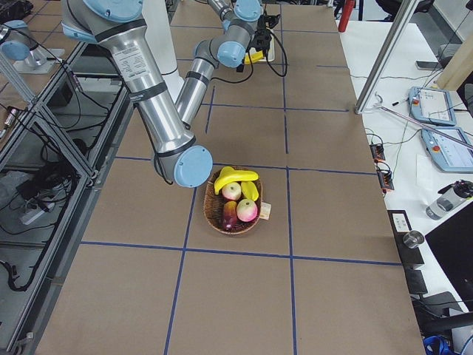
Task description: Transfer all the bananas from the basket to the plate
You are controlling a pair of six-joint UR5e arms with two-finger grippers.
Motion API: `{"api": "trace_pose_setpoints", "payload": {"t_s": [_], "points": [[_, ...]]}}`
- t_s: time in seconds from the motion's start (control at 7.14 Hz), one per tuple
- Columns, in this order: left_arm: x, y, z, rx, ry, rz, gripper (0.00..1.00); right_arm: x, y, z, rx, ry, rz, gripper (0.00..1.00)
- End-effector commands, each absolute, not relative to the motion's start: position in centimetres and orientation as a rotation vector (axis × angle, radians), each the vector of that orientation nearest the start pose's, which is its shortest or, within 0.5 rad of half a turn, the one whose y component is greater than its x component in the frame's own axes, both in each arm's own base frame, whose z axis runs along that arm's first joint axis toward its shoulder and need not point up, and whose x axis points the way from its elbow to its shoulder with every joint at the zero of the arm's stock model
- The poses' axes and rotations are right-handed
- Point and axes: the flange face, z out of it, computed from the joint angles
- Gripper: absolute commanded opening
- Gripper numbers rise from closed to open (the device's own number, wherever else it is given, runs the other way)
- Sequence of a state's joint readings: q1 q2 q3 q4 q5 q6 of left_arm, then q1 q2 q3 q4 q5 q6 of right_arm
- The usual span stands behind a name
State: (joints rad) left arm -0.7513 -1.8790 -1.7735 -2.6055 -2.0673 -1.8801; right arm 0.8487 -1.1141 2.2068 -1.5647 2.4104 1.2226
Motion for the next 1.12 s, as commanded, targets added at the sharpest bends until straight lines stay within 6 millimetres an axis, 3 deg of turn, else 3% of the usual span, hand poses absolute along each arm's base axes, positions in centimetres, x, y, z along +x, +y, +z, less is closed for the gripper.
{"api": "trace_pose_setpoints", "payload": {"t_s": [0.0, 0.14, 0.42, 0.7, 0.84, 0.98], "points": [[27.2, -43.8, 40.3, -0.009, 1.383, -0.4, 0.0, -24.9, -41.4, 18.1, 0.013, -1.173, 0.095, 1.0], [25.1, -42.8, 45.0, 0.055, 1.318, -0.338, 0.0, -24.5, -42.0, 19.9, 0.029, -1.134, 0.122, 1.0], [22.6, -43.4, 52.3, 0.023, 1.288, -0.342, 0.0, -22.6, -43.2, 24.2, 0.084, -1.064, 0.067, 1.0], [18.1, -45.0, 59.4, 0.021, 1.286, -0.302, 0.0, -22.3, -43.9, 25.3, 0.09, -1.045, 0.057, 1.0], [16.7, -46.3, 60.6, 0.021, 1.282, -0.298, 0.0, -22.2, -43.9, 25.3, 0.093, -1.045, 0.059, 1.0], [17.1, -47.2, 60.9, 0.018, 1.279, -0.302, 0.0, -22.2, -43.9, 25.3, 0.093, -1.045, 0.059, 1.0]]}}
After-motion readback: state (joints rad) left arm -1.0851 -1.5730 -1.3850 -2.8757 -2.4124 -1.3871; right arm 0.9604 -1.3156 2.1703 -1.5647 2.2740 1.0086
